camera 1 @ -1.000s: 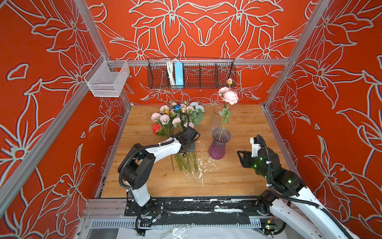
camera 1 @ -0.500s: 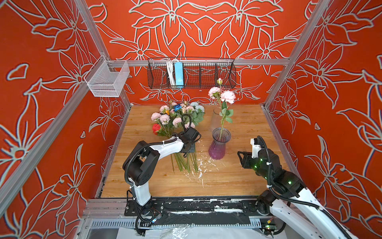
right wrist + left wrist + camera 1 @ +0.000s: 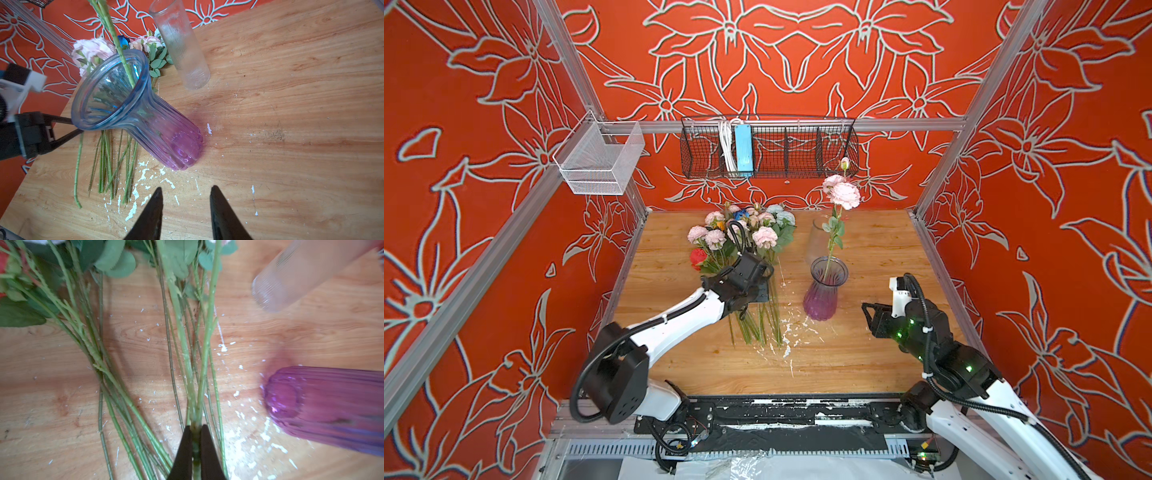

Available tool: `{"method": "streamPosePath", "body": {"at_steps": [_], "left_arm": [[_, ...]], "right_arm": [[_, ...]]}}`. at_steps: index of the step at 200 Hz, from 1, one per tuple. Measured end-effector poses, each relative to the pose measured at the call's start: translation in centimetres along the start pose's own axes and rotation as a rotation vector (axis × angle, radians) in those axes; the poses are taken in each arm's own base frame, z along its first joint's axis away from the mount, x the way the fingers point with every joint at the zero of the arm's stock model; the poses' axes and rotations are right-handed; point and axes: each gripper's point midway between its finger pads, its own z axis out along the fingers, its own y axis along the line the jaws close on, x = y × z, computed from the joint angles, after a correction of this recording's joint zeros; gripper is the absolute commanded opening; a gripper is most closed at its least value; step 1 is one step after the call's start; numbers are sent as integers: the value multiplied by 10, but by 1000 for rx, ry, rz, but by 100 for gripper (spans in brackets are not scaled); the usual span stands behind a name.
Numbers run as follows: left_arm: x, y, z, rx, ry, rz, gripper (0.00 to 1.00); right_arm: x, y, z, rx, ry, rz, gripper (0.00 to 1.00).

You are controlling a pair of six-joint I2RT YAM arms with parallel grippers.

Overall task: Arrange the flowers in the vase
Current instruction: 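Pull the right gripper back from the vase while the left grasps pink rose stems, then lift the pink roses with the left gripper toward the waiting right gripper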

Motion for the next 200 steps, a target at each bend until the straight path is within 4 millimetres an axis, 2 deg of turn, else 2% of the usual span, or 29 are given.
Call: {"method": "streamPosePath", "body": {"at_steps": [5,20,34,112,166,186,200], "left_arm": [[-2,-1,-6,15,-17,-4,0],[-7,-3,-23,62,-68,-14,0],[-14,-3,-41,97,-129,-25,0],[-55,-1,-129,233,-449,-35,0],[-65,-16,-150,331,-514,-4,0],[-64,-31,-158,399,-525,37,0],[-60,-46,-165,451,-530,80,0]], "right_arm": [[0,0,0,0,0,-1,45],[-1,1,0,-2,-4,0,63],[-3,2,0,-7,-9,11,68],[-13,6,-17,-51,-69,17,64],[-17,4,-25,-54,-100,9,61],[-19,13,-28,-94,-96,-14,59],[-24,26,-33,-153,-91,-37,59]]}}
